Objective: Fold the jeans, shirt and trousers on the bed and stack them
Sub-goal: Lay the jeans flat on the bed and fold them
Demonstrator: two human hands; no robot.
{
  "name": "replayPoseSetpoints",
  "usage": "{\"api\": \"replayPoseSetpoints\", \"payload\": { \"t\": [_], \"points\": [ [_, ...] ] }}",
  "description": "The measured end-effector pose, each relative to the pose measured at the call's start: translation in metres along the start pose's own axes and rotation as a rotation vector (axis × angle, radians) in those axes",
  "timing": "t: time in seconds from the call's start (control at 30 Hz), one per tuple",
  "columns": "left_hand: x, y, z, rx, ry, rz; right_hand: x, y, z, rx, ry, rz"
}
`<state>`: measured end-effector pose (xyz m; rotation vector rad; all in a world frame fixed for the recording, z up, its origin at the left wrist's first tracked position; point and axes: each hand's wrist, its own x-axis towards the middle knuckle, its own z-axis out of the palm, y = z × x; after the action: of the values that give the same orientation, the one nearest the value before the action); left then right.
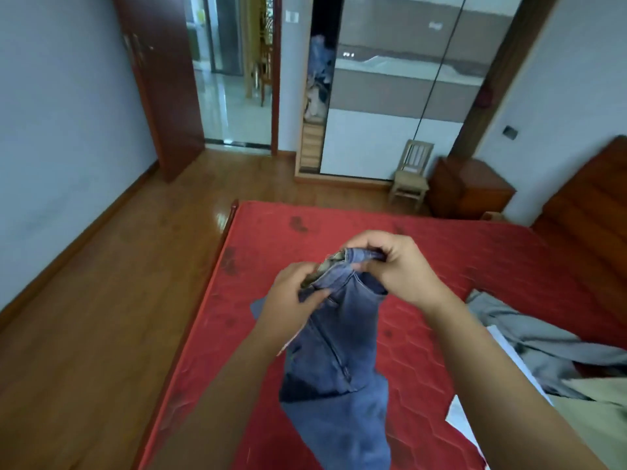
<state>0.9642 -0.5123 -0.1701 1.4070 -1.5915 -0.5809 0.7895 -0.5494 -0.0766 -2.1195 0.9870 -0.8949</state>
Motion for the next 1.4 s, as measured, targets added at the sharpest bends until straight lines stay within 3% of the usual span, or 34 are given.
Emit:
{"api": "replayPoseSetpoints", "payload": {
  "t": [0.4,0.83,1.0,1.4],
  "points": [
    [0.026,0.110,0.023,-0.183,-0.130,0.118,-0.008,-0.070,-0.129,-0.044,0.499,-0.111],
    [0.034,0.108,0.022,-0.220,-0.256,0.092,-0.025,-0.067,-0.173,-0.040,0.629,-0.130],
    [0.043,0.078,0.030,0.043,-0.280,-0.024,-0.033,-0.061,-0.185,-0.015,0.700,-0.111],
    [0.020,0.038,0.048,0.073,-0.376,-0.032,-0.040,-0.048,-0.183,0.018,0.726,-0.055]
  ]
}}
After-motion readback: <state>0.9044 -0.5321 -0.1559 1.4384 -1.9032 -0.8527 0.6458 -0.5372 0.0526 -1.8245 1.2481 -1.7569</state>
